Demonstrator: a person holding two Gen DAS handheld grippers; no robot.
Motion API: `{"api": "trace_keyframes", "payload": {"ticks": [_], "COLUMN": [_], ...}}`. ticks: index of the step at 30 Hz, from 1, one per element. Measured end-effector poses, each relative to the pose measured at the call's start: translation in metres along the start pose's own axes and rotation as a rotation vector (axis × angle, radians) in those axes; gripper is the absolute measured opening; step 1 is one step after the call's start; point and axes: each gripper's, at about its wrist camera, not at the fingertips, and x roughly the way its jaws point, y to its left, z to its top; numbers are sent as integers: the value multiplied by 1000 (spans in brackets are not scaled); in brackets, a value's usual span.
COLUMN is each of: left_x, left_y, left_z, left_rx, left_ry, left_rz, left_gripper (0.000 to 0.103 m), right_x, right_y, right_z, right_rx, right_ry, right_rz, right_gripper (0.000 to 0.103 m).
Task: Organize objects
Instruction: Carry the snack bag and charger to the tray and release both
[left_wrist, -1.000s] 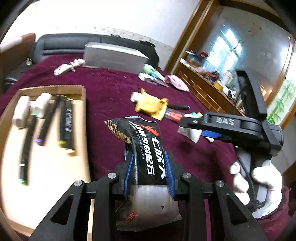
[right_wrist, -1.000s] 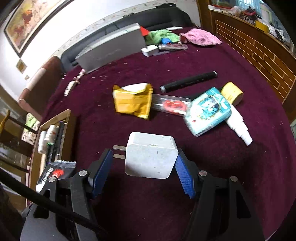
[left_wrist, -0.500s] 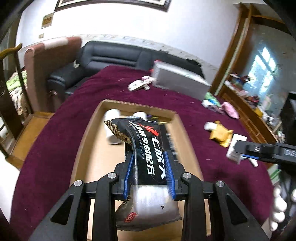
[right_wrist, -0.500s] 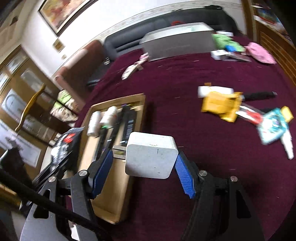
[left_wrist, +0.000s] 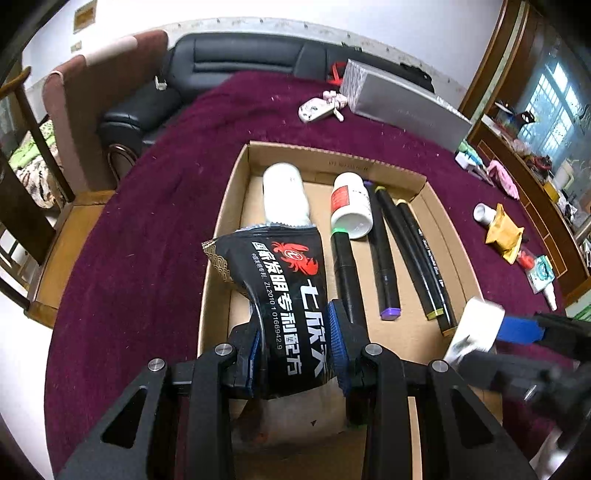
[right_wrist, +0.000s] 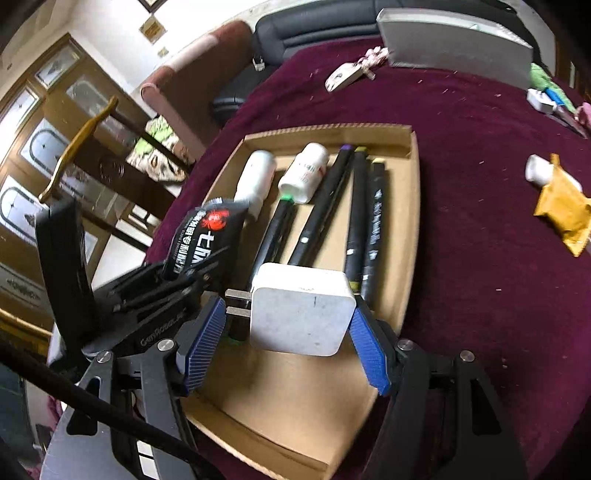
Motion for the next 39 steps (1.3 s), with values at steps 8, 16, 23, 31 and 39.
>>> {"api": "trace_keyframes", "payload": {"ticks": [8,16,23,31,39], "left_x": [3,-8,-27,-47,-58], "left_y": [8,13,15,24,19], "left_z": [5,4,1,-2,-7], "left_rx": [-38,-70,-96,-161,-198], "left_ry": [2,-29,-73,-111,-121], "left_rz": [-25,-56,-93,-113,-130], "left_gripper": [29,32,40,53,53], "right_x": [24,36,41,30,4], "right_y": [1,1,1,3,4], "right_z": [-3,1,2,1,-5], "right_rx": [-12,-20,-18,-26,-26], "right_ry": [56,75,81,36,-34], "right_rz": [-14,-37,-53,-40,-24], "right_gripper": [68,67,67,67,67]}}
